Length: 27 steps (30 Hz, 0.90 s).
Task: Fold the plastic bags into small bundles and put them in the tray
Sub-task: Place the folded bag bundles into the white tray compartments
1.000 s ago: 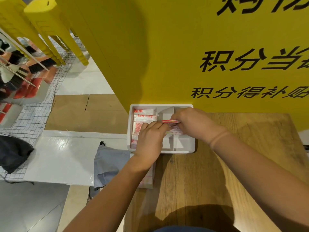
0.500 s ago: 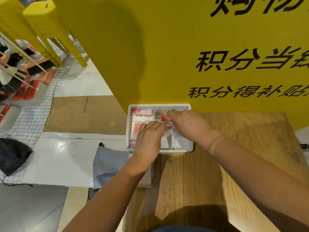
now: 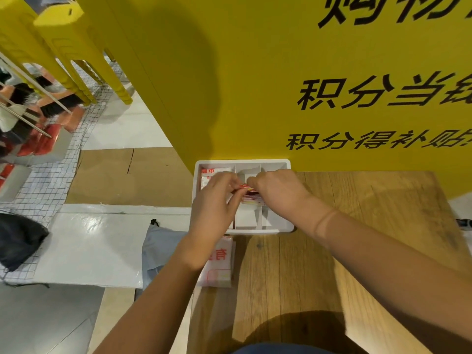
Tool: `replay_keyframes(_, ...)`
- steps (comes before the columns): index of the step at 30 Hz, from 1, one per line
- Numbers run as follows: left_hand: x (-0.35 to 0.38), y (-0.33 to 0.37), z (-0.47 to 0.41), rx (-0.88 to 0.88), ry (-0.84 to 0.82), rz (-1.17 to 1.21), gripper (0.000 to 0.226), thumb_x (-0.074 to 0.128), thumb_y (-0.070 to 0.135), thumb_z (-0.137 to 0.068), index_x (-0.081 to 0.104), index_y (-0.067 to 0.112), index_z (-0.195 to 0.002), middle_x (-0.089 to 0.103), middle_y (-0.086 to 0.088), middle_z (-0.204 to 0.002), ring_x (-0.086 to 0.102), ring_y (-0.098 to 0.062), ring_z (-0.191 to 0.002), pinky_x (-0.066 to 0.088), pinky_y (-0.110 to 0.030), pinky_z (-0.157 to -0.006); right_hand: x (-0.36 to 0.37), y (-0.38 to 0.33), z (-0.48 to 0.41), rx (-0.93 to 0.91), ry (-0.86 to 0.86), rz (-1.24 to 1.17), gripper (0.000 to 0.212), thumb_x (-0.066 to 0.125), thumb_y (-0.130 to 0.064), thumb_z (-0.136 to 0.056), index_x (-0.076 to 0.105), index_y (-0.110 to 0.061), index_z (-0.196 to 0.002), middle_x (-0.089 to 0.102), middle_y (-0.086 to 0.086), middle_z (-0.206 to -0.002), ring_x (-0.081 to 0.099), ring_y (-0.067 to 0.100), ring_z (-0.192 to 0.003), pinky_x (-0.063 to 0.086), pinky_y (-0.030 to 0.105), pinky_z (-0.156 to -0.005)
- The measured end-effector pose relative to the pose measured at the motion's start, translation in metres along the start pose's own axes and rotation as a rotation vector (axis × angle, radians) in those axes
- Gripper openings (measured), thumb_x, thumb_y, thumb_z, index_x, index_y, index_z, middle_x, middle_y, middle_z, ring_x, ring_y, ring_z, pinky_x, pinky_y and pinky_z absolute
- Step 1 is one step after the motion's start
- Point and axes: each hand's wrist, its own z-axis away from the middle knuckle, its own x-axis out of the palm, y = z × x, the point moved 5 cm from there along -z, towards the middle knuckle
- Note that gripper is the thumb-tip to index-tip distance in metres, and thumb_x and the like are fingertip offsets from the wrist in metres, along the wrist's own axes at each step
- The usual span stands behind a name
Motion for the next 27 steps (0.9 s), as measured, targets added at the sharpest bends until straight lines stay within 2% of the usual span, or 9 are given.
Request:
replay_keyframes(2, 0.002, 0.005, -0.006, 0.066, 0.013, -0.087, 0.019, 0.071, 0.014, -0.09, 0.071, 0.014, -0.109, 0.062, -0.001, -0.102, 0.058, -0.011, -0.094, 0.047, -0.024, -0.07, 0.008, -0.002, 0.003, 0.027, 0.002, -0.029, 0.045, 0.049, -0.001, -0.096, 0.047, -0.017, -0.138, 0.06, 0.006, -0.117, 0.065, 0.028, -0.098, 0.033, 0.033, -0.06)
replay_keyframes(5, 0.007, 0.006, -0.013, 0.083, -0.025, -0.113, 0.01, 0.071, 0.016, -0.09, 0.074, 0.013, -0.099, 0.059, -0.002, -0.098, 0.058, -0.017, -0.091, 0.051, -0.035, -0.066, 0.017, 0.006, 0.008, 0.103, 0.101, -0.138, 0.032, 0.063, -0.005, -0.088, 0.063, -0.018, -0.117, 0.054, 0.009, -0.111, 0.056, 0.027, -0.072, 0.027, 0.03, -0.05)
replay_keyframes(8, 0.012, 0.008, -0.013, 0.106, -0.062, -0.138, 0.007, 0.07, 0.018, -0.092, 0.072, 0.014, -0.096, 0.059, -0.002, -0.102, 0.059, -0.019, -0.092, 0.053, -0.037, -0.065, 0.025, 0.013, 0.012, 0.085, 0.228, -0.141, 0.023, 0.081, -0.015, -0.072, 0.071, -0.019, -0.093, 0.062, 0.006, -0.098, 0.058, 0.027, -0.078, 0.034, 0.034, -0.061)
replay_keyframes(11, 0.015, 0.009, -0.015, 0.082, -0.096, -0.187, 0.006, 0.068, 0.02, -0.093, 0.07, 0.016, -0.095, 0.064, 0.0, -0.097, 0.061, -0.023, -0.09, 0.053, -0.038, -0.066, 0.025, 0.024, 0.026, 0.098, 0.333, -0.272, 0.026, 0.072, -0.017, -0.083, 0.066, -0.017, -0.108, 0.07, 0.004, -0.098, 0.063, 0.029, -0.091, 0.037, 0.038, -0.072)
replay_keyframes(13, 0.017, 0.008, -0.019, 0.079, -0.121, -0.197, 0.006, 0.066, 0.02, -0.094, 0.07, 0.016, -0.096, 0.065, -0.001, -0.095, 0.061, -0.025, -0.088, 0.053, -0.041, -0.067, 0.025, 0.031, 0.035, 0.097, 0.34, -0.283, 0.027, 0.065, -0.011, -0.087, 0.061, -0.018, -0.112, 0.071, 0.002, -0.091, 0.064, 0.028, -0.087, 0.034, 0.036, -0.07)
replay_keyframes(18, 0.024, 0.004, -0.027, 0.073, -0.204, -0.23, 0.009, 0.063, 0.018, -0.096, 0.07, 0.015, -0.099, 0.062, -0.002, -0.095, 0.061, -0.026, -0.086, 0.052, -0.04, -0.065, 0.037, 0.035, 0.045, 0.211, 0.394, -0.339, 0.035, 0.076, -0.001, -0.074, 0.073, -0.018, -0.105, 0.061, 0.003, -0.09, 0.058, 0.025, -0.076, 0.035, 0.03, -0.061)
replay_keyframes(20, 0.025, 0.003, -0.027, 0.07, -0.19, -0.233, 0.008, 0.065, 0.017, -0.094, 0.071, 0.015, -0.097, 0.062, -0.002, -0.093, 0.061, -0.026, -0.085, 0.054, -0.042, -0.065, 0.041, 0.037, 0.041, 0.26, 0.336, -0.471, 0.032, 0.076, -0.004, -0.079, 0.074, -0.022, -0.105, 0.059, -0.001, -0.084, 0.058, 0.022, -0.07, 0.044, 0.032, -0.053)
replay_keyframes(22, 0.026, 0.002, -0.03, 0.033, -0.183, -0.212, 0.01, 0.064, 0.016, -0.094, 0.073, 0.015, -0.097, 0.063, -0.002, -0.095, 0.061, -0.024, -0.089, 0.053, -0.04, -0.067, 0.034, 0.046, 0.035, 0.324, 0.314, -0.603, 0.024, 0.071, -0.015, -0.089, 0.071, -0.024, -0.11, 0.066, 0.0, -0.09, 0.064, 0.023, -0.077, 0.053, 0.038, -0.06)
replay_keyframes(27, 0.025, -0.002, -0.035, 0.08, -0.271, -0.253, 0.02, 0.065, 0.009, -0.09, 0.075, 0.016, -0.106, 0.066, -0.001, -0.106, 0.065, -0.023, -0.093, 0.056, -0.042, -0.071, 0.013, 0.039, 0.041, 0.179, 0.294, -0.37, 0.016, 0.058, -0.025, -0.099, 0.063, -0.024, -0.114, 0.068, 0.002, -0.095, 0.065, 0.026, -0.08, 0.051, 0.034, -0.059)
